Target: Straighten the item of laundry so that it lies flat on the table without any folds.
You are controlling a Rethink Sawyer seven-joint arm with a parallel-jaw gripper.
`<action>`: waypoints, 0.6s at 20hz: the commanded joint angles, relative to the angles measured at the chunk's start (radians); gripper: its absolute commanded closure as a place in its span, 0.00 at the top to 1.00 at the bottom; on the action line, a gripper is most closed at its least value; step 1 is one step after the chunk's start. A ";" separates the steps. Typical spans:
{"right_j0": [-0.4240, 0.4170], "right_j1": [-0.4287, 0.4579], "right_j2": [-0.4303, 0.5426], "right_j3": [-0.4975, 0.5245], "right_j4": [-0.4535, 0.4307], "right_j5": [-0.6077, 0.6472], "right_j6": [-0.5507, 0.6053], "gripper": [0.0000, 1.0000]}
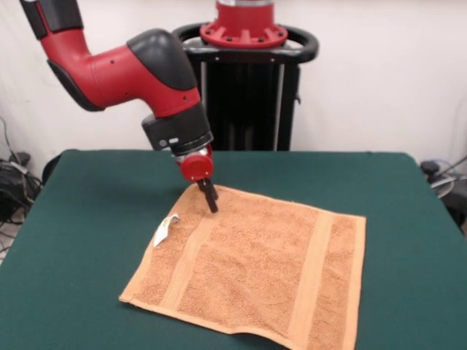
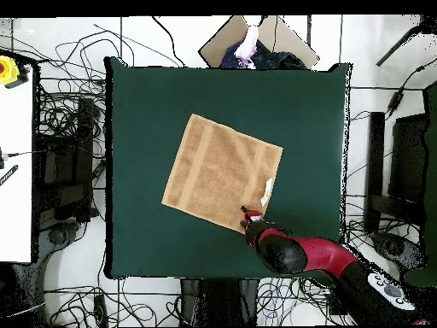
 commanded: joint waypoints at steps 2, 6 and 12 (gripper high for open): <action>-0.011 -0.016 -0.288 -0.344 -0.083 0.156 0.164 1.00; 0.001 -0.025 -0.301 -0.350 -0.088 0.152 0.162 1.00; -0.010 -0.030 -0.299 -0.357 -0.086 0.162 0.137 1.00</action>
